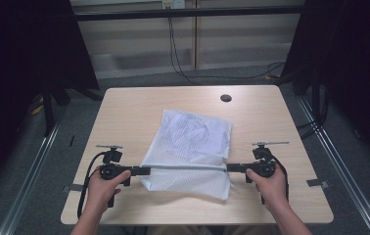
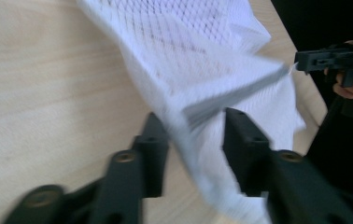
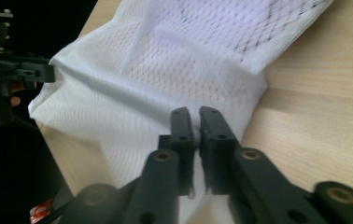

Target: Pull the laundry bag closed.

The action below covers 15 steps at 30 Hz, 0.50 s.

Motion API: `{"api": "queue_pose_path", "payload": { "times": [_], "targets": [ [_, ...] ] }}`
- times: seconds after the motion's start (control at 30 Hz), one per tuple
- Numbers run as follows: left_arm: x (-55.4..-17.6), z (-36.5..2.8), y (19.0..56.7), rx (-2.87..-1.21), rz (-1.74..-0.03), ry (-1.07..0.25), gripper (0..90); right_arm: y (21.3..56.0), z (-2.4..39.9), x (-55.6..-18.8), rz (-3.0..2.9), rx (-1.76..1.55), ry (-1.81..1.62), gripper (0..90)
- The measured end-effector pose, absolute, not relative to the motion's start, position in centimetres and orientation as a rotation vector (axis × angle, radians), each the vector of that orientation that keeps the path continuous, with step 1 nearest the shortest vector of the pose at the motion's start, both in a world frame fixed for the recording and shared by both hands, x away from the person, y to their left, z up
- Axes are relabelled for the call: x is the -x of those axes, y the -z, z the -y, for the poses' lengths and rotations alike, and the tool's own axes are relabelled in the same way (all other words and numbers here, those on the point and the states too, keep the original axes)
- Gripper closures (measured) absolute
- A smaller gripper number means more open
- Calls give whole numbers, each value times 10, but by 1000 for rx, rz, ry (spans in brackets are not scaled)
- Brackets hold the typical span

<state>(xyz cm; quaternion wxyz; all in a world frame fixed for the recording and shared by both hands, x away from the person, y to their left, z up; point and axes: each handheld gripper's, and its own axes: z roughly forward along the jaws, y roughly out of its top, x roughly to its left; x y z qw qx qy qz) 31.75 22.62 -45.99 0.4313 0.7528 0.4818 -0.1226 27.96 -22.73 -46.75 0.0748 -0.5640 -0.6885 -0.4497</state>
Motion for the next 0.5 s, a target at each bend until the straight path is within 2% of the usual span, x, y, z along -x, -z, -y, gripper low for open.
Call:
{"api": "queue_pose_path", "payload": {
  "times": [0.1,0.2,0.3,0.5],
  "targets": [
    [-318,-223,458,-1898,-1209,238,387,468,228,-280,2087,1743,1356,642],
    [-318,-220,457,-1906,-1196,163,268,467,228,-280,2113,1759,1378,541],
    [-321,-222,455,-1922,-1193,91,153,466,227,-281,2145,1754,1408,483],
    [-323,-221,458,-1956,-1162,23,126,468,228,-284,2188,1779,1410,368]
  ]
}}
